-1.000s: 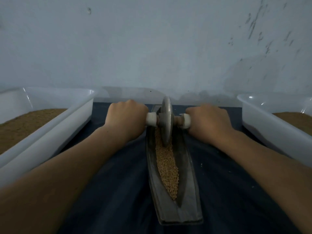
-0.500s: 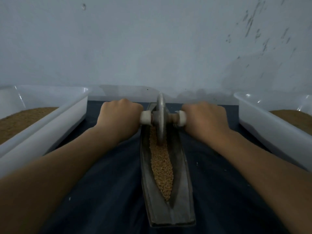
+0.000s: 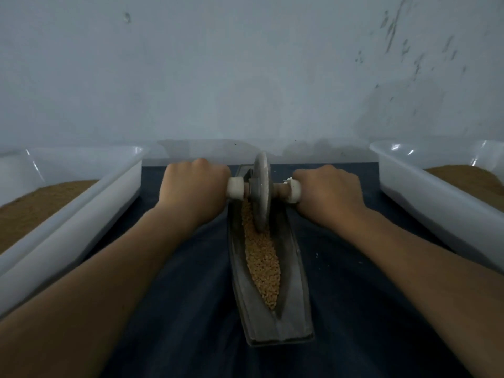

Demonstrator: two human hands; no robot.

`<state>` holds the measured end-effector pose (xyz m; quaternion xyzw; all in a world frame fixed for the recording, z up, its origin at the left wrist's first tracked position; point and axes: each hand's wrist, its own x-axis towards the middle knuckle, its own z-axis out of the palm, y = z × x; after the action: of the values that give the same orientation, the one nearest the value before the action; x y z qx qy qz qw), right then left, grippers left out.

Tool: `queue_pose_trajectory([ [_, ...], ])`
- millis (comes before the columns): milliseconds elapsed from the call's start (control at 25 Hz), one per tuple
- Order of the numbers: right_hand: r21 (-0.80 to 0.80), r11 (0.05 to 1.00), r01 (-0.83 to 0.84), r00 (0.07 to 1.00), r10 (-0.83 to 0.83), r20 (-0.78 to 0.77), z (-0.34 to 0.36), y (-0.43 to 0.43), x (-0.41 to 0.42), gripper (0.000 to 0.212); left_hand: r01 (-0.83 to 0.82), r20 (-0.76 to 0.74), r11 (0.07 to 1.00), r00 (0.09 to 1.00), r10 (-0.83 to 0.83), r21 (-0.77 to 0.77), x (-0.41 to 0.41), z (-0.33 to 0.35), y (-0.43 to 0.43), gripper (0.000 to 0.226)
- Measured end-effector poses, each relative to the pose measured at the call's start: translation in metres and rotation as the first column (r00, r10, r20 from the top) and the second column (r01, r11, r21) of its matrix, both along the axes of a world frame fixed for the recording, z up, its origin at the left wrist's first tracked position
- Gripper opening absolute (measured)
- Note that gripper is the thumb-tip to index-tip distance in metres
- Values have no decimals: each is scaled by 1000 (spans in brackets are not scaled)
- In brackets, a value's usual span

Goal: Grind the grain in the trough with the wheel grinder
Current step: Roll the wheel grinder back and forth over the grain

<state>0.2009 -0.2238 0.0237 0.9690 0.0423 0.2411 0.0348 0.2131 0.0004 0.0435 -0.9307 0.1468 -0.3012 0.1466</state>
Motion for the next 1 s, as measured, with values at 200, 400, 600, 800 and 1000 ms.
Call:
queue_pose_trajectory([
  [200,-182,972,-152,949,195,248,-12,-15,-37,35,140,47,988,989,-143,63,-35,-19,31,36],
  [400,-238,966,-102,981,137,139,3,-4,-16,26,82,4,995,997,-82,-55,-16,-22,29,18],
  [600,-105,994,-31,998,25,-58,17,5,-4,18,2,-121,997,993,-12,-83,-1,-8,16,9],
  [800,-111,965,-237,957,252,144,-13,-23,-51,18,255,20,967,967,-256,23,-31,-18,44,22],
  [1000,-103,995,-6,998,13,58,9,6,1,23,22,-92,995,995,-30,-94,11,-8,16,10],
])
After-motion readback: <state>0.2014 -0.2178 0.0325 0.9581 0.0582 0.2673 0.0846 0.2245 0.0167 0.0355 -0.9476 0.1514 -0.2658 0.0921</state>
